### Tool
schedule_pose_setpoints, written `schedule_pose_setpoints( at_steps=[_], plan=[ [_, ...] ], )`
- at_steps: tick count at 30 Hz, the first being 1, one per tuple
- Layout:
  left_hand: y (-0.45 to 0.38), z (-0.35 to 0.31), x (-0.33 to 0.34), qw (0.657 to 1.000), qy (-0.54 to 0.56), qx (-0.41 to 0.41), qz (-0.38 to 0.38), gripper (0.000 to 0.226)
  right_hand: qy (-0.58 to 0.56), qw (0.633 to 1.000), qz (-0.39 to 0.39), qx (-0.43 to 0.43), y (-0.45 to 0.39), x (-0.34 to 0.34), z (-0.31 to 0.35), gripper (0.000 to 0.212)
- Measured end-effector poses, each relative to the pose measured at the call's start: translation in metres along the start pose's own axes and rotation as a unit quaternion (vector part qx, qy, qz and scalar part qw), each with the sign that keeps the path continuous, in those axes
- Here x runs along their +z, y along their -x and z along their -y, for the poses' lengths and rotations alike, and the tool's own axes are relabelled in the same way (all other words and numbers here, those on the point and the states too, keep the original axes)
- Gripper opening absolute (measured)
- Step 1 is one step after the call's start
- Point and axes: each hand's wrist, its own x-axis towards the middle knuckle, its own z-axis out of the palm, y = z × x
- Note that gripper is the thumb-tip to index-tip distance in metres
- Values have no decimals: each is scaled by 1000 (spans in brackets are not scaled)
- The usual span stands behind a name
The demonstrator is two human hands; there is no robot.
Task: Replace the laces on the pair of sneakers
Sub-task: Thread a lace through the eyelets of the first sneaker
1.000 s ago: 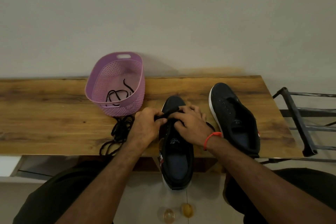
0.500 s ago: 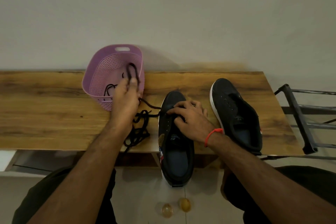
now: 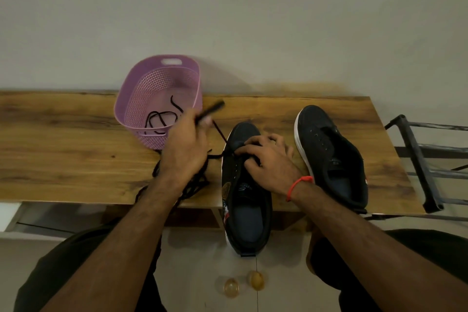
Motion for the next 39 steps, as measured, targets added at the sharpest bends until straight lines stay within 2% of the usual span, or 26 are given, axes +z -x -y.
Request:
schedule_pose_setpoints(
  at_steps=[2,3,5,9,11,13,15,17,20,24,27,30,33,37,39],
  plan=[
    [-3,-6,-15,977,110,68,-170,4,-10,1000,3,1,0,0,0,36],
    [-3,-9,-21,960,141,110,-217,3,-14,1000,3,0,1,-1,1,37],
    [0,-10,-21,943,162,165,-241,7,-21,1000,0,-1,1,0,1,38],
    [9,-17,-5,943,181,197,-199,7,-34,999,-4,11,1,0,0,36],
    [9,-18,-6,927,243,237,-157,9,-41,999,3,14,1,0,-1,35],
    [5,-13,-14,904,283,315,-58,15,-54,998,12,17,1,-1,-1,35],
    [1,-6,-23,893,257,364,63,31,-92,995,10,25,2,-4,-1,37],
    [0,-1,-27,904,238,329,131,45,-140,989,4,35,3,-7,-2,40],
    [2,2,-24,934,236,222,150,57,-196,979,7,52,2,-11,-4,41],
    [-2,0,-12,969,205,68,120,47,-225,972,9,67,-1,-14,-5,39],
    [-5,5,-5,980,149,15,127,41,-244,968,-6,61,-1,-16,-6,36],
    [-6,9,-4,989,78,3,124,41,-233,970,-32,57,0,-22,-8,33],
    [-6,9,-6,994,-36,70,74,36,-188,979,-40,63,2,-27,-13,30],
    [-8,4,-3,996,-48,74,7,30,-165,981,-10,96,6,-27,-14,19],
    [-9,-1,1,995,-48,87,-31,28,-168,978,21,125,8,-24,-14,26]
  ],
)
